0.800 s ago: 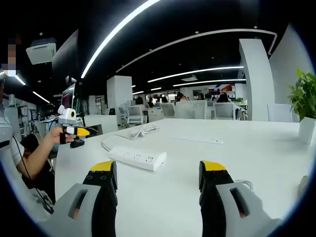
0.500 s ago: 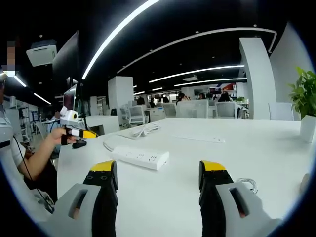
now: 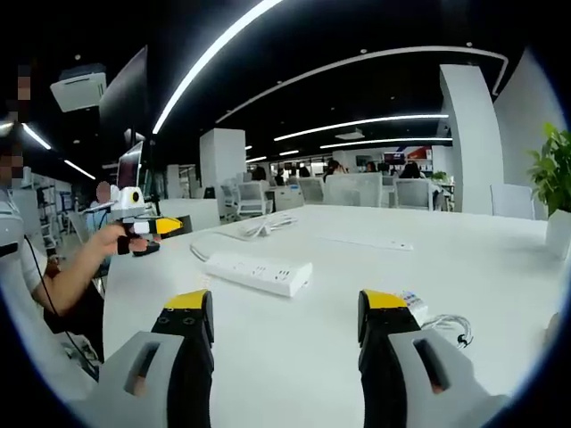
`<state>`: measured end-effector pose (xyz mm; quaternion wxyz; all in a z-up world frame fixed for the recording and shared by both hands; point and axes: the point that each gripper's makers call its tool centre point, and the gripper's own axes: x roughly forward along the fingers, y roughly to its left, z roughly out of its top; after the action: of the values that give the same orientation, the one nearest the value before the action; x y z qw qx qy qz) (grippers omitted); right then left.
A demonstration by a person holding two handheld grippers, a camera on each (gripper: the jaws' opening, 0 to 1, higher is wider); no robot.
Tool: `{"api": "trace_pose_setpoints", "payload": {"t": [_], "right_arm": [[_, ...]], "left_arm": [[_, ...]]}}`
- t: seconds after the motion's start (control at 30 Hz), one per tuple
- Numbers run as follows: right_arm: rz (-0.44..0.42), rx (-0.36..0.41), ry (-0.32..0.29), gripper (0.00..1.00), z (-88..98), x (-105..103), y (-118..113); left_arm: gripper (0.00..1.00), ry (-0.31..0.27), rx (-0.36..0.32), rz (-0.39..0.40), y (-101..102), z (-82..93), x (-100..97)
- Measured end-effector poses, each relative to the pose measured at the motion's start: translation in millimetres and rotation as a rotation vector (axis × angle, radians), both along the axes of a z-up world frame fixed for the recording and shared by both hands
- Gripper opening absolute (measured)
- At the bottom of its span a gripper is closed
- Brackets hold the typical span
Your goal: Straighten the power strip on the desk, plug the charger into it
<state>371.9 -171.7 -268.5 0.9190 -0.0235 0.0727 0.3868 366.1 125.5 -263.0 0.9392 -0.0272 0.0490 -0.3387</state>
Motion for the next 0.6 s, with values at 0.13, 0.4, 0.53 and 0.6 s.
{"api": "trace_pose_setpoints", "payload": {"t": [0.13, 0.4, 0.53, 0.6], "right_arm": [[-0.001, -0.014, -0.006, 0.65, 0.4, -1, -3], [0.001, -0.023, -0.010, 0.64, 0.1, 0, -2], [0.009, -0.039, -0.008, 0.64, -2.5, -1, 0], [0.011, -0.043, -0.009, 0.64, -2.4, -1, 0]], "left_arm": [[0.22, 0.022, 0.181, -0.039, -2, -22.5, -4.0], [0.52, 0.089, 0.248, -0.060, -7, -40.7, -3.2], [0.54, 0.083, 0.246, -0.044, -1, -37.1, 1.1], [0.56, 0.089, 0.231, -0.040, 1, -35.3, 2.2]]}}
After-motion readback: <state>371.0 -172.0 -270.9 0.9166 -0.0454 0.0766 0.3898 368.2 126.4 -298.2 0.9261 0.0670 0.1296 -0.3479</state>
